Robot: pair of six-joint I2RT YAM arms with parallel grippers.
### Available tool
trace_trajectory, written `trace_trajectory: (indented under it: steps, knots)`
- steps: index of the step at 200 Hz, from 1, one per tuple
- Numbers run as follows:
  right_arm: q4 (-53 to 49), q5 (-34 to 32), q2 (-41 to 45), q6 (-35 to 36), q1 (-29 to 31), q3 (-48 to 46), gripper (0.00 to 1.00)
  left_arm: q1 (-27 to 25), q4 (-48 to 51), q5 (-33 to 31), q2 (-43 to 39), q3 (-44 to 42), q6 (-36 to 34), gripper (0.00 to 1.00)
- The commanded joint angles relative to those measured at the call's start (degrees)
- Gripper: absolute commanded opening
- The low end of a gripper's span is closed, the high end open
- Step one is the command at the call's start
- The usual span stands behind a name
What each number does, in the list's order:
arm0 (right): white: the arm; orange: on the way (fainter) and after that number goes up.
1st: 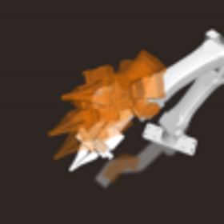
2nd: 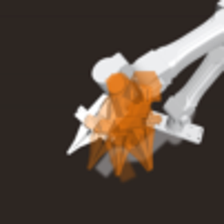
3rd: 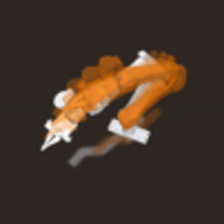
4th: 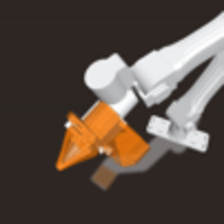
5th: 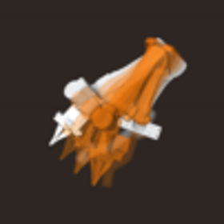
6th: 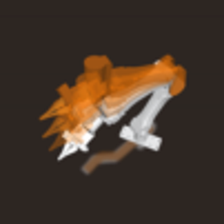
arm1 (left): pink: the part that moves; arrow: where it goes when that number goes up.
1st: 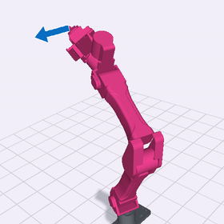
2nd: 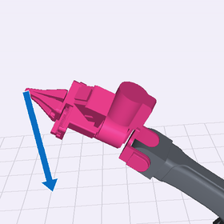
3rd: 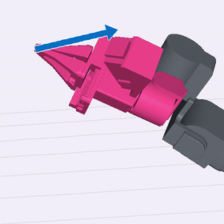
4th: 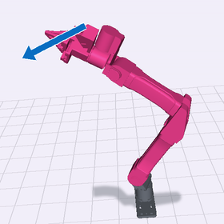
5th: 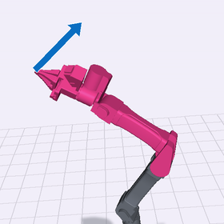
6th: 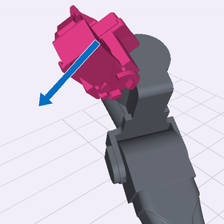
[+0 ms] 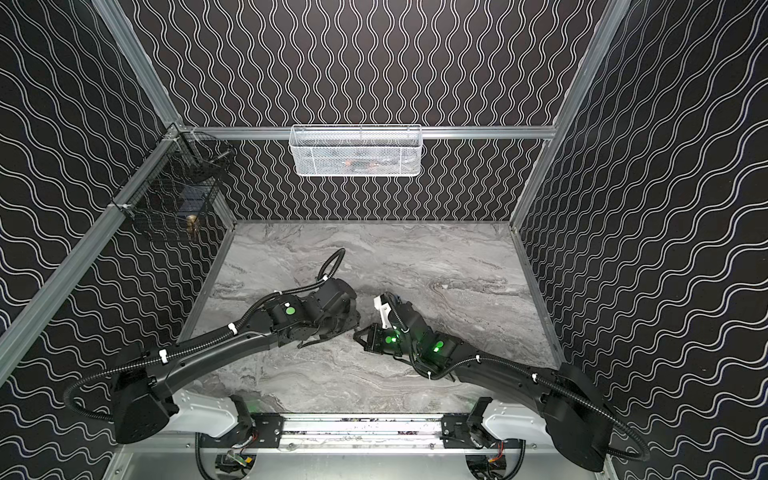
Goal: Unlock with the key
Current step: 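Align the key tip with the padlock's keyhole using the right gripper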
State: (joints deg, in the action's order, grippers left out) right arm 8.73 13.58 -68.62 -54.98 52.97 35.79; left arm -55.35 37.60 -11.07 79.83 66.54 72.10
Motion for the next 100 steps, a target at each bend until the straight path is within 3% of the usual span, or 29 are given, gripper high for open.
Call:
trace_trajectory:
  steps: [1,100]
  knots:
    - [3.2,-0.3,-0.7,0.0,0.0,1.5,0.0,-0.9,0.5,0.7,0.1,0.4,0.8,0.11]
    - [-0.1,-2.7,1.1,2.4,-0.9,4.2,0.0,-1.8,1.0,1.8,-1.8,0.3,-0.6,0.1]
